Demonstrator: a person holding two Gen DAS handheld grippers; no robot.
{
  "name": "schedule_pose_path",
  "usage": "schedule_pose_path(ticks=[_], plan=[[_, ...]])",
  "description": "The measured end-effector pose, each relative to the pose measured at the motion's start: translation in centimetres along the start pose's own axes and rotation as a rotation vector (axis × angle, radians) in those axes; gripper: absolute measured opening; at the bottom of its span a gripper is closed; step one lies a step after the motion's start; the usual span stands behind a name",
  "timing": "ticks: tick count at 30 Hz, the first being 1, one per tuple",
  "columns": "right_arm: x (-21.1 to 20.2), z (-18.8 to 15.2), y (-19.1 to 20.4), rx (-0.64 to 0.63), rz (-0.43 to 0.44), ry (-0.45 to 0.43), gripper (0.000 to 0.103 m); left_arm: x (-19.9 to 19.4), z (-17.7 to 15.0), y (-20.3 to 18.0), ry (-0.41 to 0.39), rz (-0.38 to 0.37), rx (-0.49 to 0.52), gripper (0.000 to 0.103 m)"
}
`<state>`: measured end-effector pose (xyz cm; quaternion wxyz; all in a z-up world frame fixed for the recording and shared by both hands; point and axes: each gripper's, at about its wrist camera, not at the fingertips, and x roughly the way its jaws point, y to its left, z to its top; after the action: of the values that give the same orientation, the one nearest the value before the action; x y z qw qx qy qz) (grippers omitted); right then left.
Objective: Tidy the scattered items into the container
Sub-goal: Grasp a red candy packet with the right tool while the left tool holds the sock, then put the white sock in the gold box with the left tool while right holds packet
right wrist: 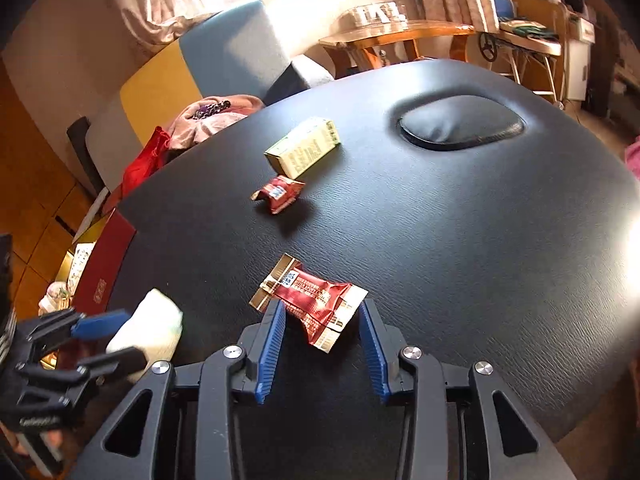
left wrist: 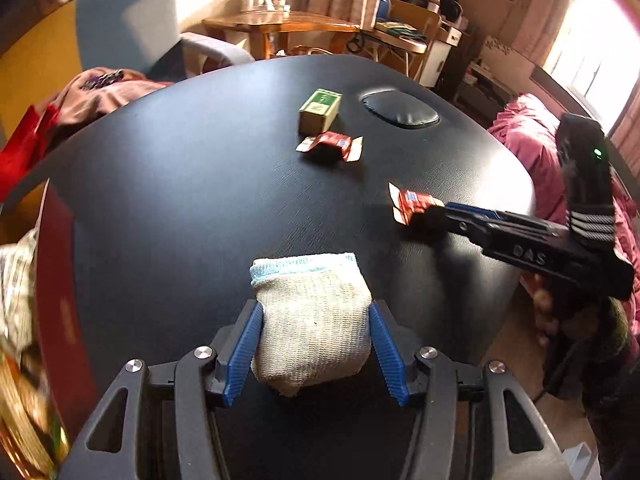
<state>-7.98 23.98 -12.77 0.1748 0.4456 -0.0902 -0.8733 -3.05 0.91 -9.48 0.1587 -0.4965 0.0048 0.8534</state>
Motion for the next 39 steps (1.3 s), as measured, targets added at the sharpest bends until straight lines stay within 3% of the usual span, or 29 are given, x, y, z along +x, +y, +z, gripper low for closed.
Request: schedule_pose_path(ticks=[3, 7, 15, 20, 22, 24, 25, 39], plan=[[0.9, 0.1, 2.0, -0.077, 0.07, 0.058, 0.04, -0.8, -1.3, 0.8, -0.009, -0.01, -0.049, 0.056], [0.4, -0.6, 4.2, -0.195, 0.068, 0.104, 0.04, -1.5, -2.4, 2.0, -0.026, -0.017, -0.099, 0.057], [-0.2, 0.5, 4.4, -0.221, -0.021, 0.059, 0.048, -2.2, -2.7, 2.7, -0.053, -0.047, -0.13, 0.065], [2.2, 1.7, 6.2, -0.316, -0.053, 0.101, 0.05, -1.8, -2.8, 2.0, -0.04, -0.027, -0.093, 0.066], [3.1, 1.9, 6.6, -0.35, -0.074, 0.117, 0.049, -1.5, -2.8, 1.9, -0.035, -0.013, -0.084, 0.066], [3.8, 1.8, 6.8, -0.382, -0.106, 0.133, 0.032, -1.2, -2.8, 2.1, -0.035, -0.008, -0.088, 0.064], [3.9, 1.7, 6.9, -0.396, -0.122, 0.137, 0.031, -1.1, -2.9, 2.3, -0.039, -0.014, -0.097, 0.063], [2.5, -1.7, 8.2, -0.299, -0.087, 0.105, 0.029, -2.9, -3.9, 2.8, -0.102, -0.05, -0.125, 0.059]])
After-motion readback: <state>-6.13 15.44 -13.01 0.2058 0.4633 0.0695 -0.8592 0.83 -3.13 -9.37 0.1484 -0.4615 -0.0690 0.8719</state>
